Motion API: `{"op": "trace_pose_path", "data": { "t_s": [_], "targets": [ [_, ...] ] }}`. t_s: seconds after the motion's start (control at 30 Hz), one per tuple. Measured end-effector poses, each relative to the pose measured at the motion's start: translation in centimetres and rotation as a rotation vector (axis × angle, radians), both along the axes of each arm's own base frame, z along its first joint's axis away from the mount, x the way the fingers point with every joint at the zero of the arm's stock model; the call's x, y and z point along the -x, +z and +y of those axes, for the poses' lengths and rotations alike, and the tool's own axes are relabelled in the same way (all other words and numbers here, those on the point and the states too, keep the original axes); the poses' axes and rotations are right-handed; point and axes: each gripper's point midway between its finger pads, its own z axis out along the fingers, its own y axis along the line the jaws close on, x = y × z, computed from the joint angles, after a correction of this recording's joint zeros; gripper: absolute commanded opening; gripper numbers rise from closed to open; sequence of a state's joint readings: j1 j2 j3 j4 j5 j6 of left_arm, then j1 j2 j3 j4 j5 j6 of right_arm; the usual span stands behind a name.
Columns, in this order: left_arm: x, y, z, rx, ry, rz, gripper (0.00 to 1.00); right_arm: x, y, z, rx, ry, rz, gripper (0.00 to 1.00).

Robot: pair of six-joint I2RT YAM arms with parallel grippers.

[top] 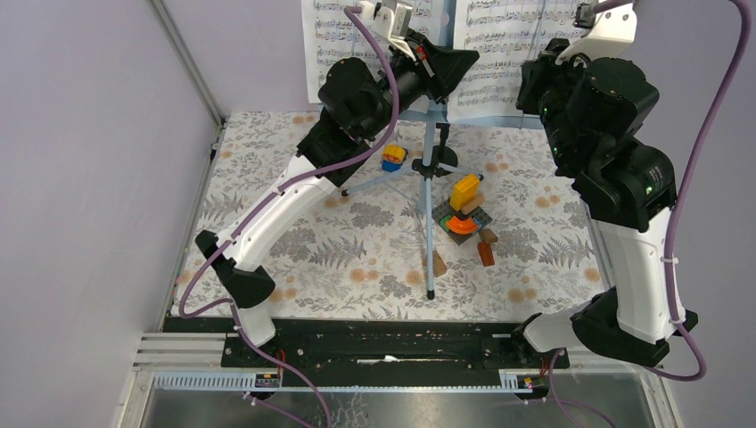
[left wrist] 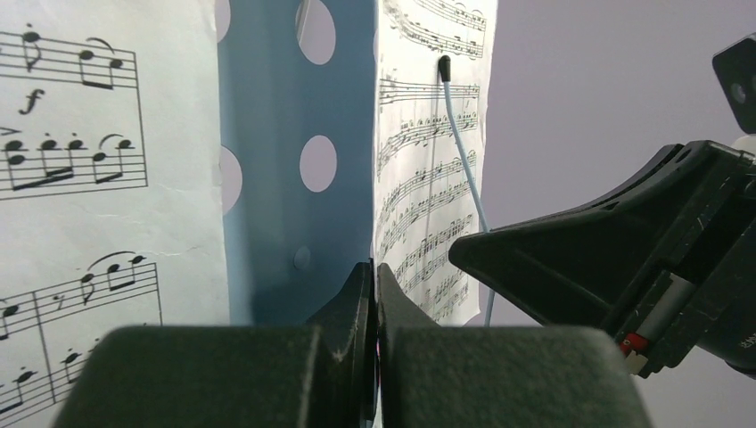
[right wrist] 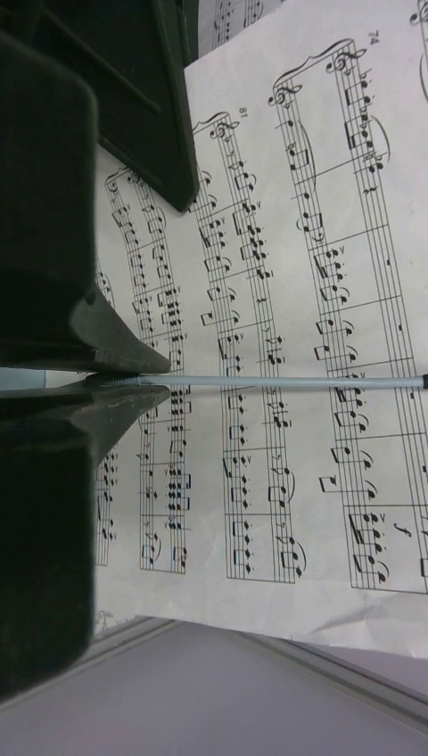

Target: Pack up the instrument practice props

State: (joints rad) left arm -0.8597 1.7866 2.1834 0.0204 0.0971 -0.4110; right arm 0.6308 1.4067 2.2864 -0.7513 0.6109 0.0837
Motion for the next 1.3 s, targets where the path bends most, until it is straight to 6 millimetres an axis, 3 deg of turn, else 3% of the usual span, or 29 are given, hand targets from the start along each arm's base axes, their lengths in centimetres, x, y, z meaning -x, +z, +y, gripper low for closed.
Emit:
{"op": "trace_pose_path", "data": {
  "t_s": [0.07, 0.53, 0.8, 0.9, 1.03, 1.2, 1.3],
  "targets": [
    [0.0, 0.0, 0.0, 0.000, 0.000, -0.001, 0.00, 0.0, -0.1, -0.2, 0.004, -0.002, 0.000, 0.00],
    [0.1, 0.0, 0.1, -0.008, 0.003, -0.008, 0.00, 2.3, -0.2, -0.3, 0.046, 0.095, -0.241, 0.00],
    [1.7, 1.8, 2.7, -0.007, 0.037, -0.050, 0.00, 1.5, 0.1, 0.3, 0.071, 0.100, -0.268, 0.00],
    [3.0, 2.7, 5.4, -0.005, 0.086, -0.065, 0.00, 1.5, 0.1, 0.3, 0.075, 0.100, -0.269, 0.00],
    [5.9, 4.8, 11.6, 0.022, 0.186, -0.075, 0.00, 1.5, 0.1, 0.3, 0.082, 0.099, -0.269, 0.00],
    [11.8, 5.7, 22.7, 0.116, 0.328, -0.054, 0.00, 1.3, 0.0, 0.4, 0.084, 0.096, -0.264, 0.11],
    [14.9, 3.7, 28.8, 0.171, 0.405, -0.007, 0.00, 1.1, -0.1, 0.4, 0.083, 0.091, -0.262, 0.23]
  ]
}}
